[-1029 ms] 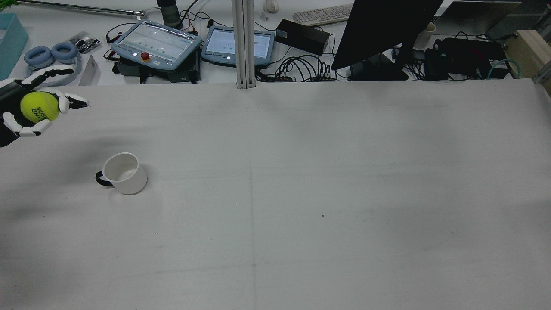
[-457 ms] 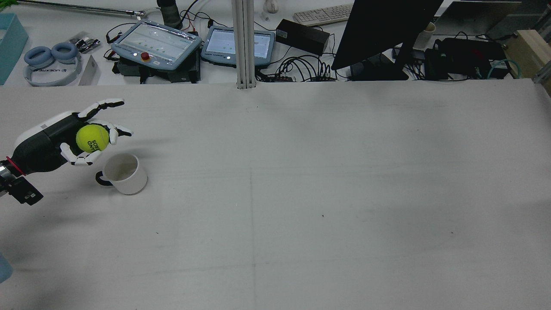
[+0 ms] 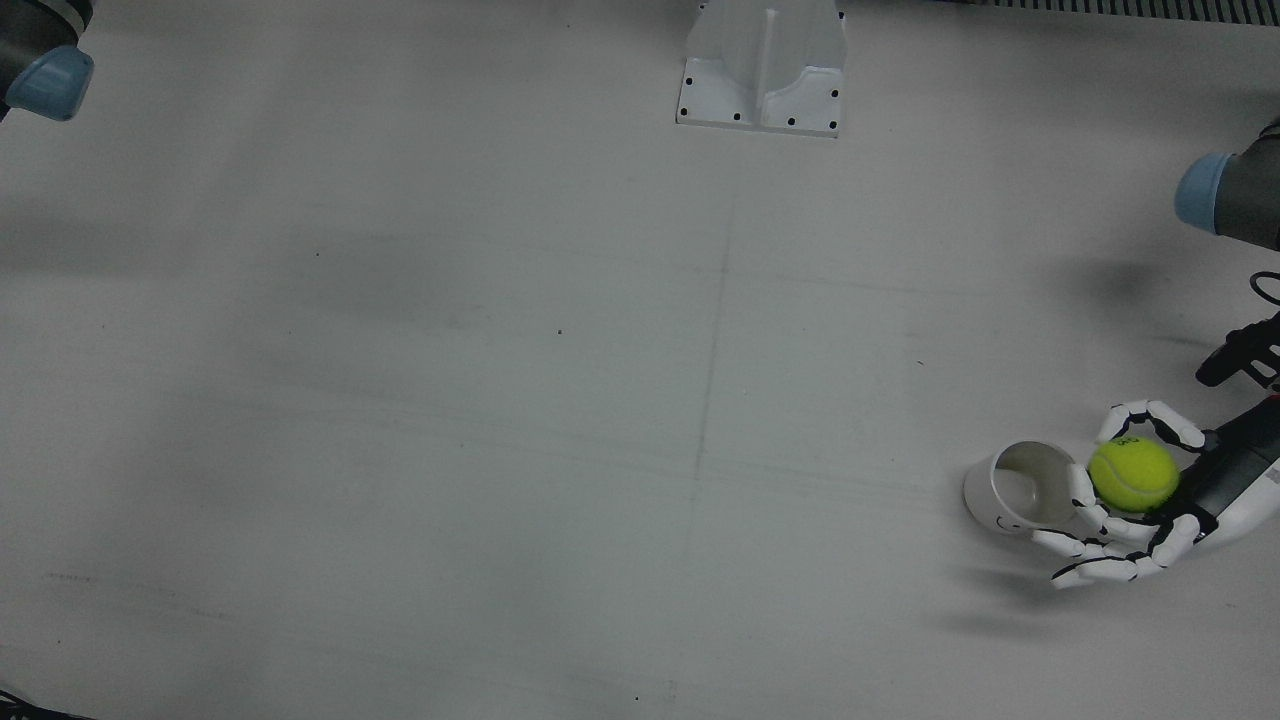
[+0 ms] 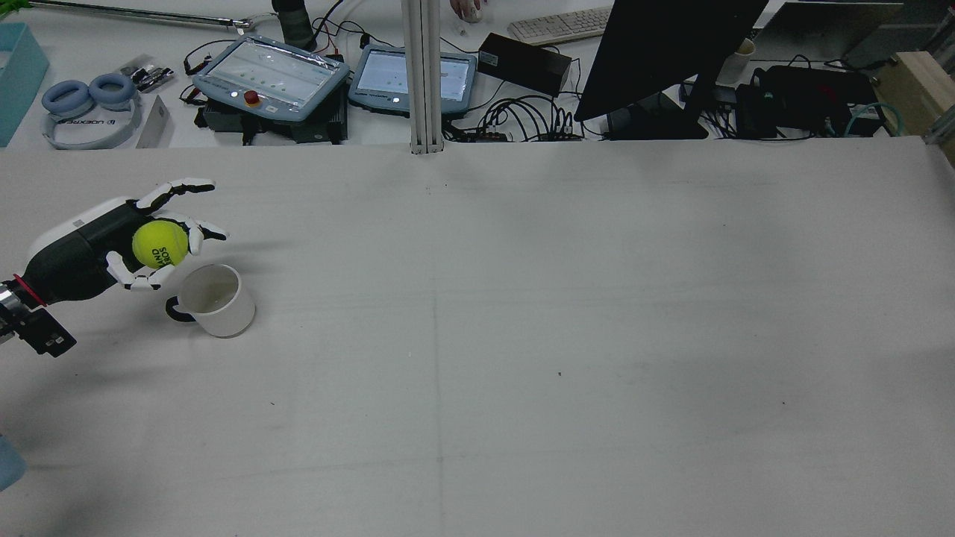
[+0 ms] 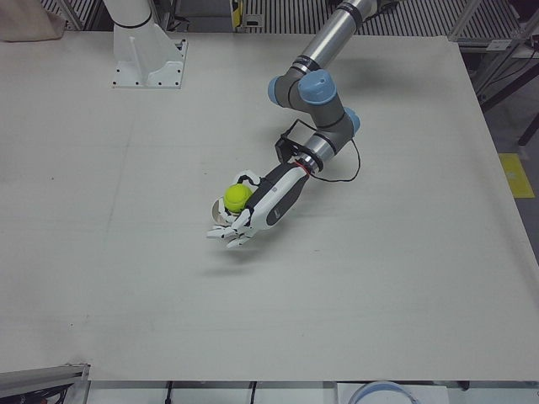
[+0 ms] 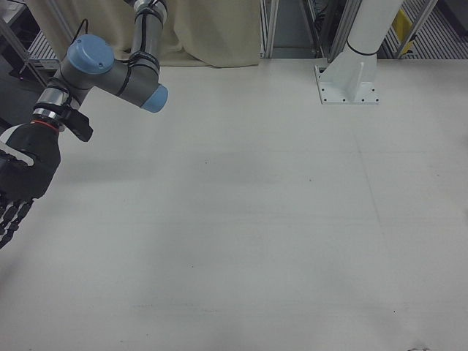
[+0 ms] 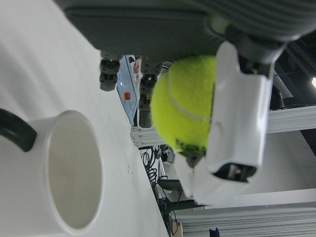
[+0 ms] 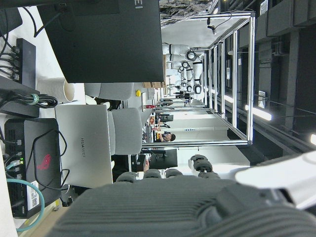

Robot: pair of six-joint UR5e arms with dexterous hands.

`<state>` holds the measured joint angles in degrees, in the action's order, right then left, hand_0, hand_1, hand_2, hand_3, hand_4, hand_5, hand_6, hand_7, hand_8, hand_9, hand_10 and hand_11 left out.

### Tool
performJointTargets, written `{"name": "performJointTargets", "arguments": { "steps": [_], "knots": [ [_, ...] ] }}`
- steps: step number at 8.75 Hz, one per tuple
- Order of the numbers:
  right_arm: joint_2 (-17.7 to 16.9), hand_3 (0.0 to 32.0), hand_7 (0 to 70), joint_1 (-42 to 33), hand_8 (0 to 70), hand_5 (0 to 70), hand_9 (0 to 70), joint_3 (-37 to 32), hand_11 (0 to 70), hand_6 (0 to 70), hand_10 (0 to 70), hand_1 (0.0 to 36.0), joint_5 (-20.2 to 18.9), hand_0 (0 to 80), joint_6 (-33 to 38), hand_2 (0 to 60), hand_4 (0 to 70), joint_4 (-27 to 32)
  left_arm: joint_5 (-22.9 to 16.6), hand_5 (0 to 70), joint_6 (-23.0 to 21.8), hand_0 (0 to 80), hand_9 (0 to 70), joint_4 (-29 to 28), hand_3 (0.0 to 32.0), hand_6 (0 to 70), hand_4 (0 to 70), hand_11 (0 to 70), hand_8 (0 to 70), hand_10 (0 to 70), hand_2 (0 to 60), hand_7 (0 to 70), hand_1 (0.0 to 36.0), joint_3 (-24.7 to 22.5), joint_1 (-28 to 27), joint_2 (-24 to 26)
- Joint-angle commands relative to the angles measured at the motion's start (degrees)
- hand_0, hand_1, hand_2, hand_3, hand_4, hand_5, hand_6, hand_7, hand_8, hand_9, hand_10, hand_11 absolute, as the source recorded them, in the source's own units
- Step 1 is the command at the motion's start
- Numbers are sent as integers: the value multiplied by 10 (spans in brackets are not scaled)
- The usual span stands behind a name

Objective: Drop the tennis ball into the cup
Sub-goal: 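Lower the left hand and position the ball over the mug opening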

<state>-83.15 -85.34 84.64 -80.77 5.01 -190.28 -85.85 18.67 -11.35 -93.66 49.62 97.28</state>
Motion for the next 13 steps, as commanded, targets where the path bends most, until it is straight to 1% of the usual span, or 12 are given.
{"name": "performJointTargets", "arguments": {
  "steps": [1, 2, 3, 5, 6, 7, 8, 9, 10, 11, 12, 13],
  "knots": [
    [0, 0, 0, 0, 0, 0, 0, 0, 0, 0, 0, 0, 0, 0, 0, 0, 0, 0, 1, 238, 2, 714, 205, -6, 196, 590, 0, 129, 259, 63, 600, 383, 360, 7, -2, 4],
    [0, 0, 0, 0, 0, 0, 0, 0, 0, 0, 0, 0, 0, 0, 0, 0, 0, 0, 1, 247, 1, 646, 187, -8, 208, 647, 0, 125, 261, 62, 600, 349, 360, 15, -3, 6],
    [-1, 0, 0, 0, 0, 0, 0, 0, 0, 0, 0, 0, 0, 0, 0, 0, 0, 0, 1, 209, 1, 618, 168, -8, 206, 516, 0, 120, 220, 60, 600, 348, 359, 15, -3, 6],
    [0, 0, 0, 0, 0, 0, 0, 0, 0, 0, 0, 0, 0, 0, 0, 0, 0, 0, 1, 165, 1, 582, 108, -11, 200, 335, 0, 113, 148, 57, 544, 280, 350, 21, -4, 7],
    [0, 0, 0, 0, 0, 0, 0, 0, 0, 0, 0, 0, 0, 0, 0, 0, 0, 0, 1, 161, 1, 575, 87, -11, 192, 329, 0, 112, 133, 56, 529, 250, 345, 20, -4, 7],
    [0, 0, 0, 0, 0, 0, 0, 0, 0, 0, 0, 0, 0, 0, 0, 0, 0, 0, 1, 167, 1, 568, 73, -10, 192, 365, 0, 111, 134, 56, 530, 224, 338, 17, -4, 10],
    [0, 0, 0, 0, 0, 0, 0, 0, 0, 0, 0, 0, 0, 0, 0, 0, 0, 0, 1, 167, 2, 566, 70, -10, 196, 363, 0, 110, 134, 55, 527, 223, 335, 19, -8, 11],
    [-1, 0, 0, 0, 0, 0, 0, 0, 0, 0, 0, 0, 0, 0, 0, 0, 0, 0, 2, 160, 2, 569, 72, -9, 202, 327, 0, 108, 127, 54, 520, 228, 340, 19, -16, 12],
    [0, 0, 0, 0, 0, 0, 0, 0, 0, 0, 0, 0, 0, 0, 0, 0, 0, 0, 12, 167, 2, 566, 71, -9, 206, 363, 0, 106, 133, 53, 527, 224, 337, 19, -26, 12],
    [0, 0, 0, 0, 0, 0, 0, 0, 0, 0, 0, 0, 0, 0, 0, 0, 0, 0, 24, 152, 2, 567, 74, -8, 206, 288, 0, 107, 119, 53, 514, 239, 341, 22, -43, 13],
    [0, 0, 0, 0, 0, 0, 0, 0, 0, 0, 0, 0, 0, 0, 0, 0, 0, 0, 24, 167, 2, 564, 69, -5, 208, 366, 0, 105, 133, 52, 527, 223, 335, 22, -46, 15],
    [0, 0, 0, 0, 0, 0, 0, 0, 0, 0, 0, 0, 0, 0, 0, 0, 0, 0, 24, 142, 2, 559, 72, -1, 200, 249, 0, 104, 108, 51, 508, 244, 337, 25, -55, 15]
  ]
}}
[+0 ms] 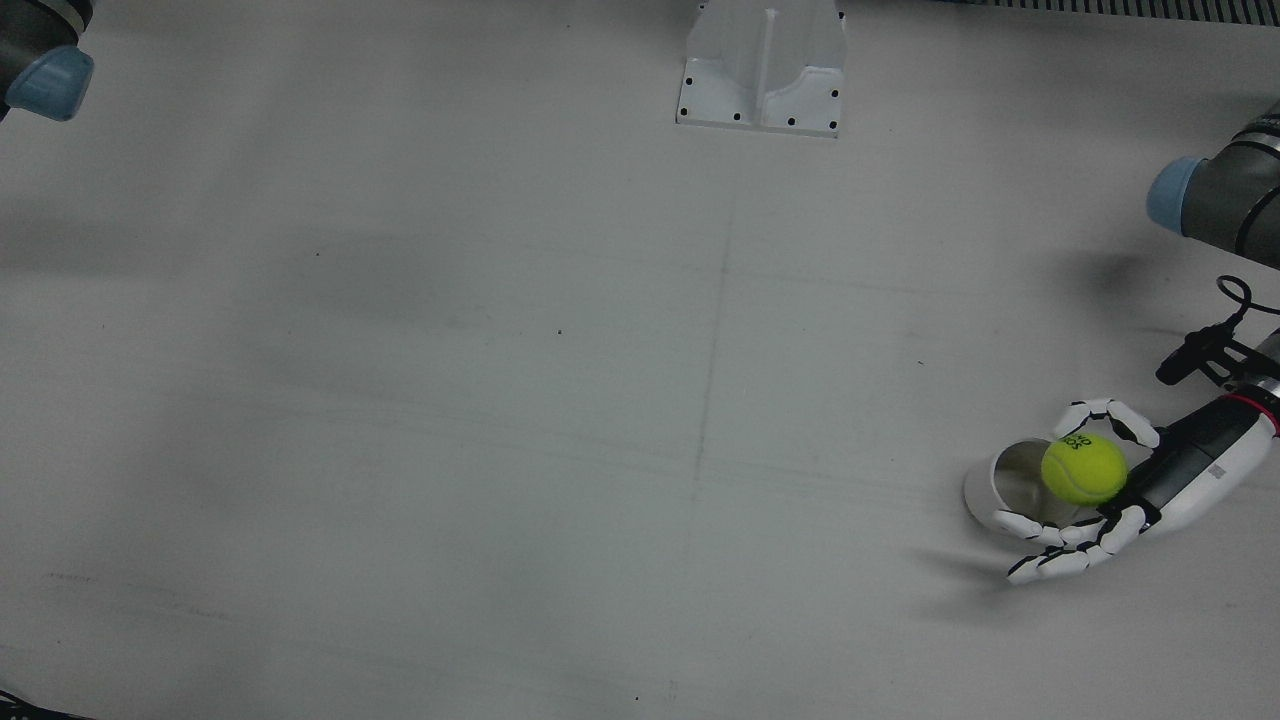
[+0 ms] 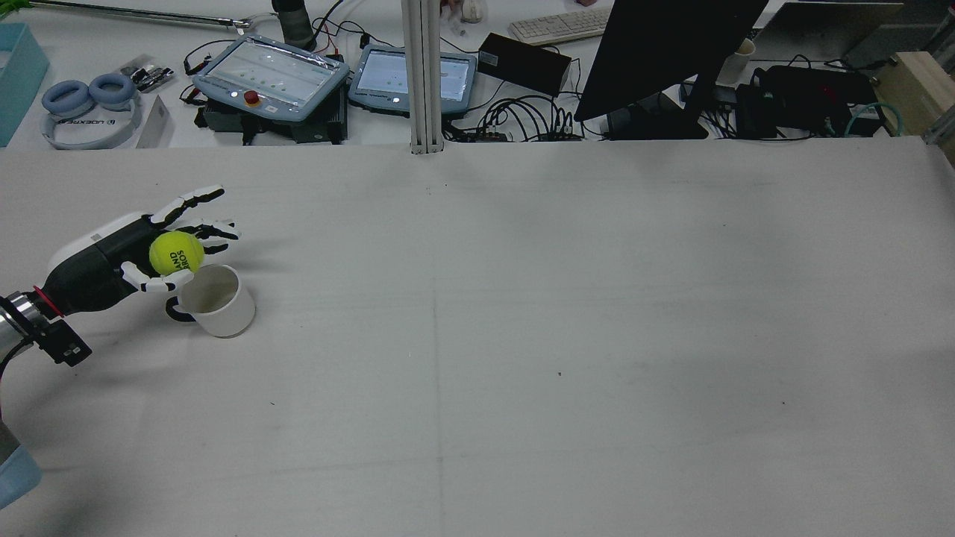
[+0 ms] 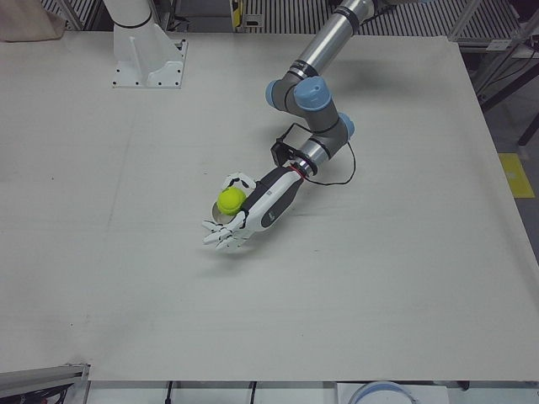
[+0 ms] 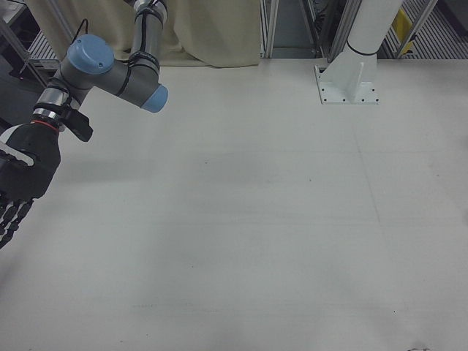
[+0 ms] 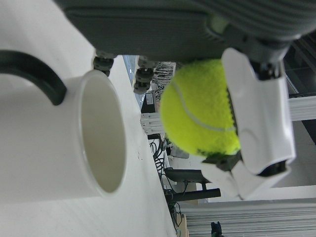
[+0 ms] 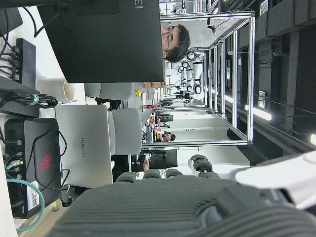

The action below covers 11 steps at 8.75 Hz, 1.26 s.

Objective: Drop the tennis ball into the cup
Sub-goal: 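Lower the left hand and position the ball over the mug opening, then open the left hand fingers to release the ball into the mug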

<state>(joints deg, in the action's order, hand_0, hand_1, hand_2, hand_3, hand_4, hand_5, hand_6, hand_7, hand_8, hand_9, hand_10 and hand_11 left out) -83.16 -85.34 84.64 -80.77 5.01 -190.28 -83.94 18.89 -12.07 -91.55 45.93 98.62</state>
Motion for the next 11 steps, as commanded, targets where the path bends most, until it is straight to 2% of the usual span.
{"name": "performJointTargets", "arguments": {
  "steps": [1, 2, 3, 4, 5, 6, 7, 8, 9, 10, 11],
  "knots": [
    [0, 0, 0, 0, 0, 0, 0, 1, 0, 0, 0, 0, 0, 0, 0, 0, 0, 0, 5, 148, -2, 557, 64, 4, 198, 286, 0, 103, 111, 51, 517, 229, 332, 13, -27, 2],
    [0, 0, 0, 0, 0, 0, 0, 1, 0, 0, 0, 0, 0, 0, 0, 0, 0, 0, 5, 158, -6, 541, 21, 0, 200, 347, 0, 98, 104, 48, 512, 150, 313, 22, -27, 1],
    [0, 0, 0, 0, 0, 0, 0, 0, 0, 0, 0, 0, 0, 0, 0, 0, 0, 0, 5, 125, -7, 508, 5, -1, 204, 248, 0, 78, 63, 37, 414, 92, 266, 24, -25, -1],
    [0, 0, 0, 0, 0, 0, 0, 1, 0, 0, 0, 0, 0, 0, 0, 0, 0, 0, 5, 114, -7, 484, 4, -3, 208, 241, 0, 65, 54, 30, 371, 71, 229, 26, -23, -2],
    [-1, 0, 0, 0, 0, 0, 0, 0, 0, 0, 0, 0, 0, 0, 0, 0, 0, 0, 5, 113, -7, 469, 3, -8, 214, 277, 0, 54, 57, 24, 336, 58, 194, 26, -23, -3],
    [0, 0, 0, 0, 0, 0, 0, 0, 0, 0, 0, 0, 0, 0, 0, 0, 0, 0, 6, 60, -8, 463, 5, -13, 218, 42, 0, 48, 13, 21, 271, 94, 190, 26, -16, -3],
    [-1, 0, 0, 0, 0, 0, 0, 1, 0, 0, 0, 0, 0, 0, 0, 0, 0, 0, 5, 93, -9, 457, 2, -16, 222, 197, 0, 44, 39, 19, 287, 59, 169, 26, 3, -3],
    [-1, 0, 0, 0, 0, 0, 0, 1, 0, 0, 0, 0, 0, 0, 0, 0, 0, 0, 4, 68, -15, 441, 3, -17, 226, 115, 0, 41, 22, 17, 252, 69, 158, 26, 26, -3],
    [0, 0, 0, 0, 0, 0, 0, 1, 0, 0, 0, 0, 0, 0, 0, 0, 0, 0, 3, 69, -28, 423, 2, -16, 226, 114, 0, 37, 20, 16, 244, 62, 142, 26, 46, -2],
    [0, 0, 0, 0, 0, 0, 0, 2, 0, 0, 0, 0, 0, 0, 0, 0, 0, 0, 0, 103, -32, 421, 1, -16, 224, 303, 0, 38, 52, 17, 280, 25, 133, 24, 67, -2],
    [0, 0, 0, 0, 0, 0, 0, 2, 0, 0, 0, 0, 0, 0, 0, 0, 0, 0, -1, 79, -39, 437, 0, -11, 226, 151, 0, 38, 26, 16, 280, 48, 155, 25, 91, -4]
  ]
}}
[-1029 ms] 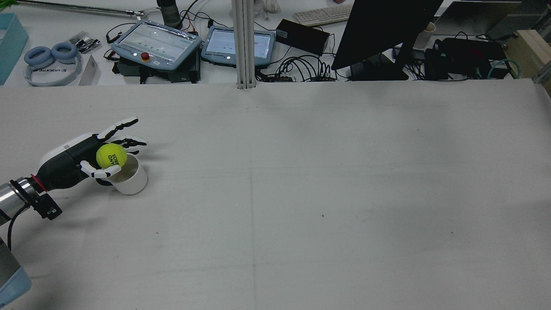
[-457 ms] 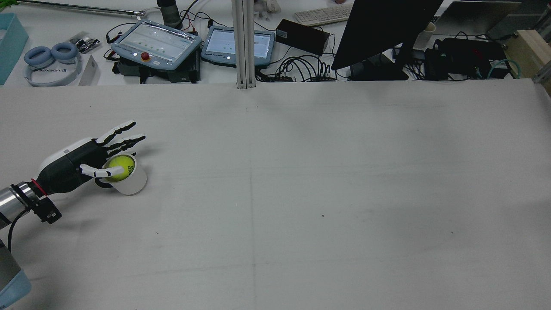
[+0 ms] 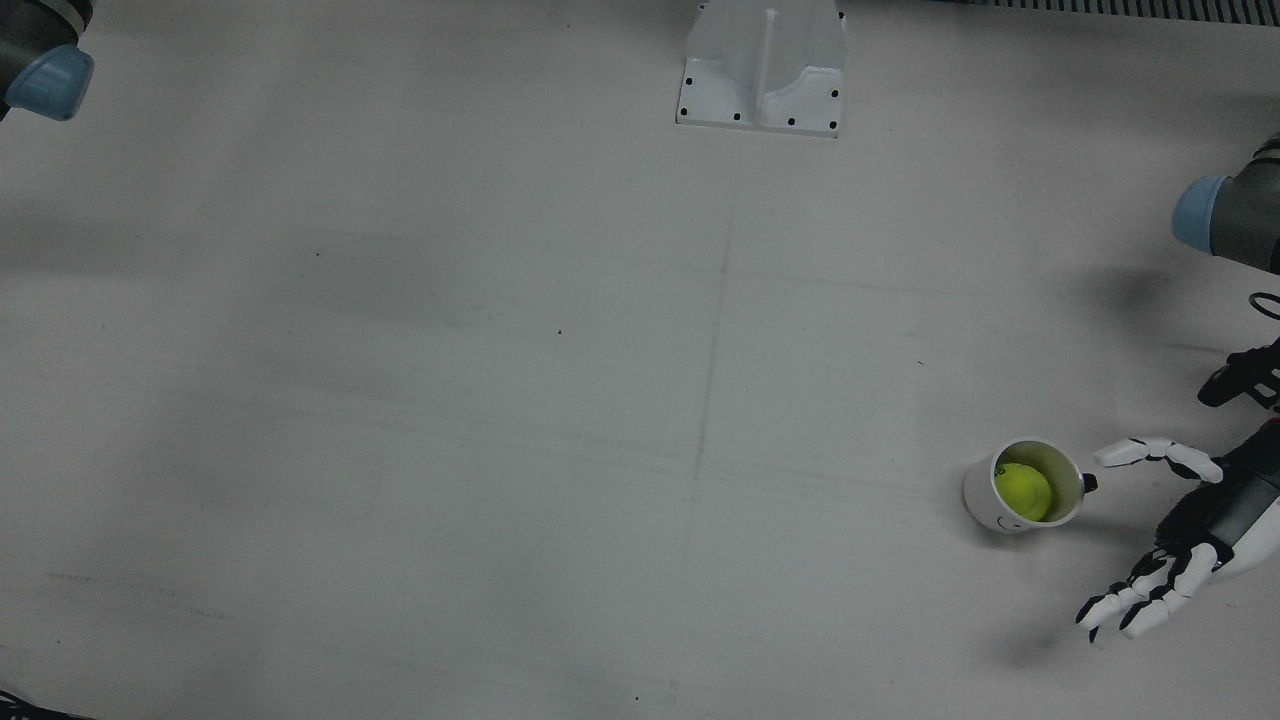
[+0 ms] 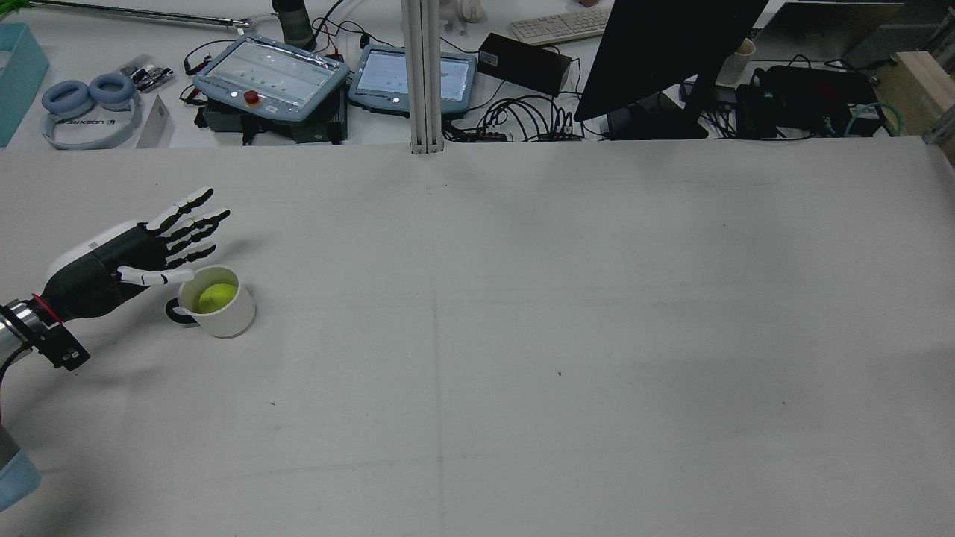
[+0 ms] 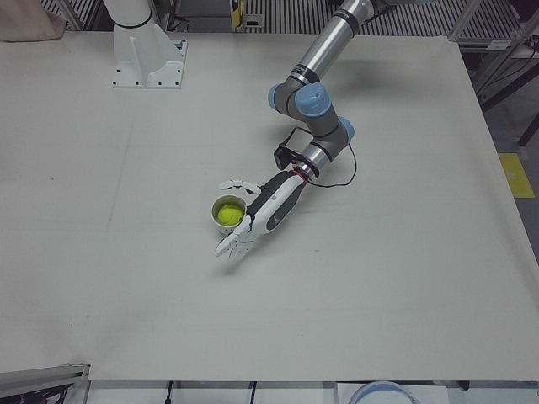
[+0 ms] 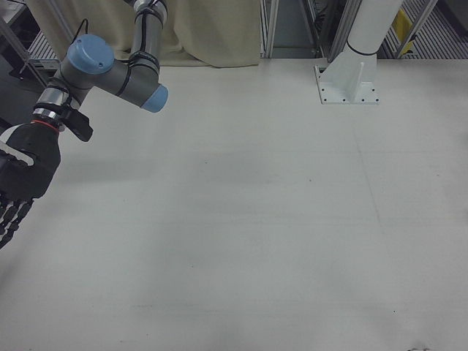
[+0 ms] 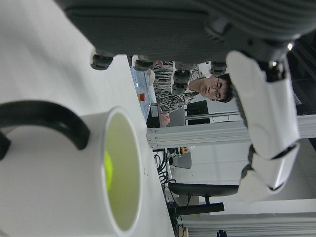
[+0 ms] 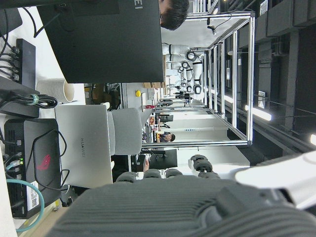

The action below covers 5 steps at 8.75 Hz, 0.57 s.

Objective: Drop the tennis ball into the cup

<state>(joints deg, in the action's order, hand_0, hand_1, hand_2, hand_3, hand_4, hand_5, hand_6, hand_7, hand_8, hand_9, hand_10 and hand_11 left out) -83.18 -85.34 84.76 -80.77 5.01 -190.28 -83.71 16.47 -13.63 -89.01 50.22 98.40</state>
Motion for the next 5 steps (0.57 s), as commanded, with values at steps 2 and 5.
{"name": "performJointTargets", "arguments": {
  "steps": [2, 5],
  "knots": [
    [0, 0, 0, 0, 0, 0, 0, 1, 0, 0, 0, 0, 0, 0, 0, 0, 0, 0, -6, 54, -22, 428, 1, -16, 230, 74, 0, 26, 12, 8, 252, 60, 154, 24, 142, -12],
    [0, 0, 0, 0, 0, 0, 0, 1, 0, 0, 0, 0, 0, 0, -1, 0, 0, 0, -56, 77, -31, 337, 0, 7, 282, 224, 0, 30, 39, 14, 307, 35, 104, 31, 279, -12]
  ]
}}
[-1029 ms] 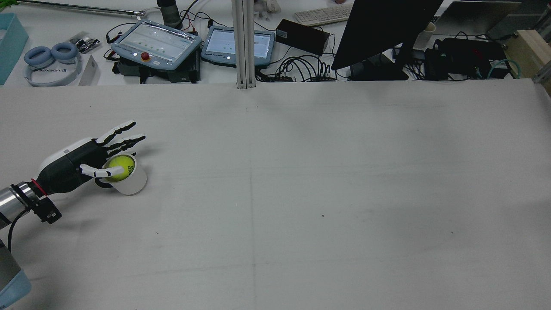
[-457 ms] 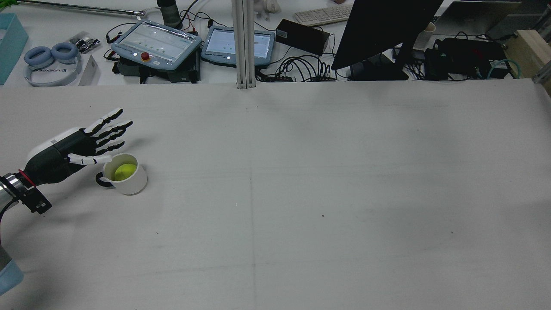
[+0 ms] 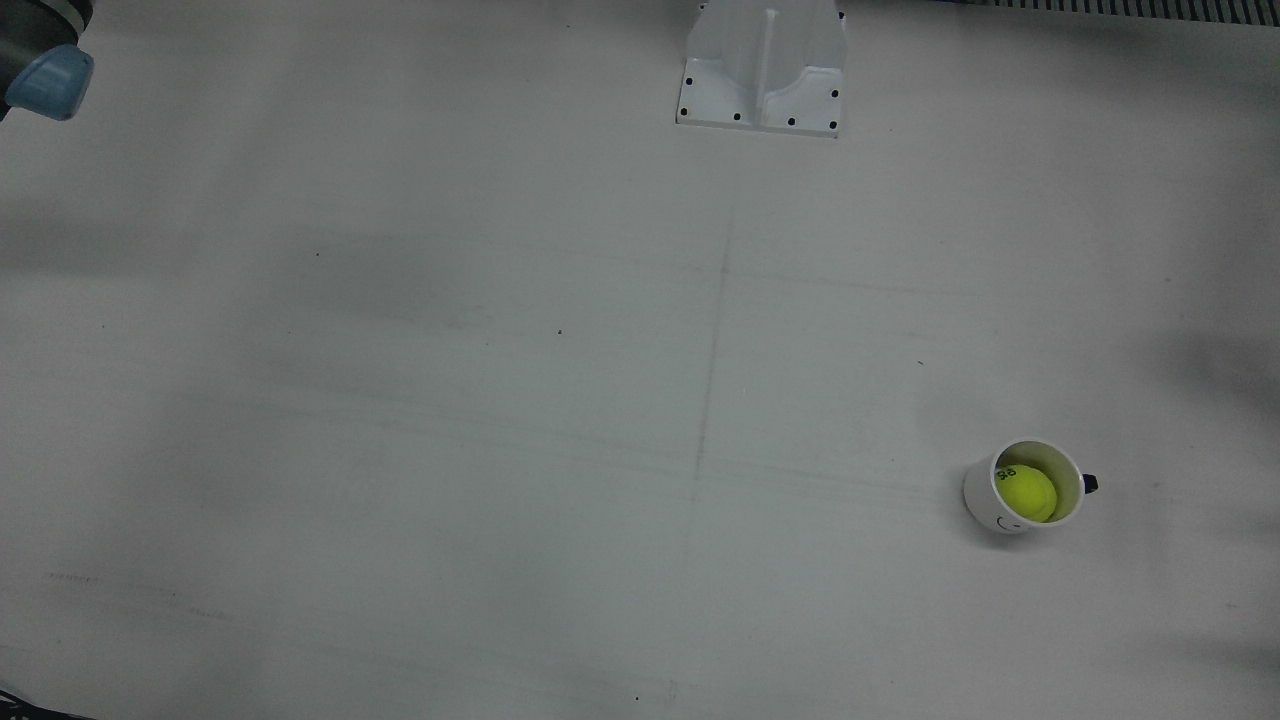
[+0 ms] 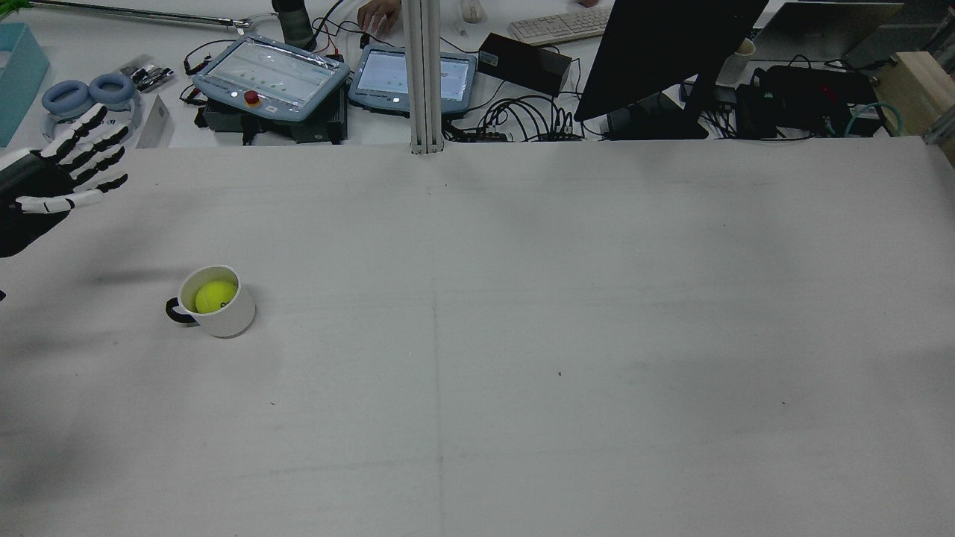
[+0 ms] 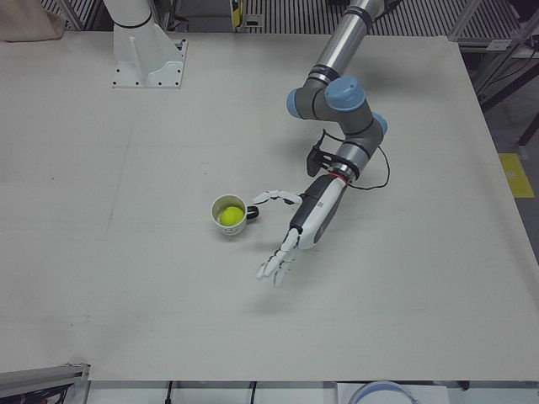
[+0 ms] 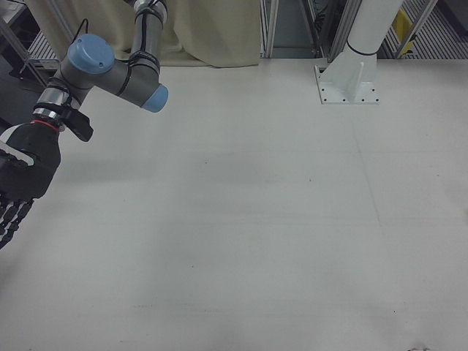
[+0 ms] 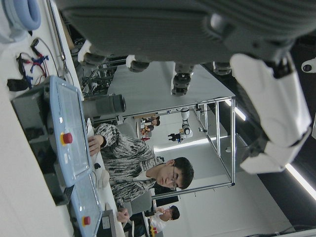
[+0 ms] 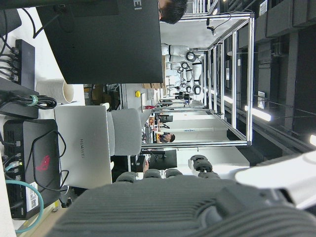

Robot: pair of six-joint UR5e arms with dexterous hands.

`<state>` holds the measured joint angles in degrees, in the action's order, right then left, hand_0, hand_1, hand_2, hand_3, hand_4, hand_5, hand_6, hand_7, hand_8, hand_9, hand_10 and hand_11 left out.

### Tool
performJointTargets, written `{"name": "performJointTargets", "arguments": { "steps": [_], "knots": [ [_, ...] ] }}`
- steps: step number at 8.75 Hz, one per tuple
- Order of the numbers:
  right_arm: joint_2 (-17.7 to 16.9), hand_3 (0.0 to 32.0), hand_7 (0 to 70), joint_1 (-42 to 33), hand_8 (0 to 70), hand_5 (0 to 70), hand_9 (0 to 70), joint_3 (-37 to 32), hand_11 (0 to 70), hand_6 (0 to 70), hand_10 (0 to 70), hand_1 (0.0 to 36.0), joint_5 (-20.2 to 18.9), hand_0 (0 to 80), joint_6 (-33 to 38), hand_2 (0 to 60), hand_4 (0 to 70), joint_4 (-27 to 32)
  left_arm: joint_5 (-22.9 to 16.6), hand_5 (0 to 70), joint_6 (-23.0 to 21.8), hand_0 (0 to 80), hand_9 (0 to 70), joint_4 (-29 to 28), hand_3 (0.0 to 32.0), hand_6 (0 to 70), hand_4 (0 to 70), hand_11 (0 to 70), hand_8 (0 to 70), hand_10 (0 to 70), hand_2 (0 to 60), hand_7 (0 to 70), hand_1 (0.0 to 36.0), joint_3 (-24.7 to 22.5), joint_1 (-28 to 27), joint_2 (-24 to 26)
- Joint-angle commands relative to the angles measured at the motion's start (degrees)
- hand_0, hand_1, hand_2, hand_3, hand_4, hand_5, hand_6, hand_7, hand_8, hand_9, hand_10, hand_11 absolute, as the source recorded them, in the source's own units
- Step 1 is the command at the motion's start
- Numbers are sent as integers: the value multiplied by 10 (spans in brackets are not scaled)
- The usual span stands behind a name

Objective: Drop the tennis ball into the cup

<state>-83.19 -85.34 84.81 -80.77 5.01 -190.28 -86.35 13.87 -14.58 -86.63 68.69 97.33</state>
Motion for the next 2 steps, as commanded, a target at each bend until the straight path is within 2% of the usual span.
{"name": "performJointTargets", "arguments": {
  "steps": [1, 2],
  "knots": [
    [0, 0, 0, 0, 0, 0, 0, 1, 0, 0, 0, 0, 0, 0, 0, 0, 0, 0, -31, 95, -11, 456, 1, 44, 260, 225, 0, 45, 39, 21, 295, 45, 160, 2, 113, 1],
    [0, 0, 0, 0, 0, 0, 0, 0, 0, 0, 0, 0, 0, 0, 0, 0, 0, 0, -45, 94, -17, 471, 3, 66, 252, 191, 0, 60, 33, 30, 331, 66, 195, -6, 136, 4]
  ]
}}
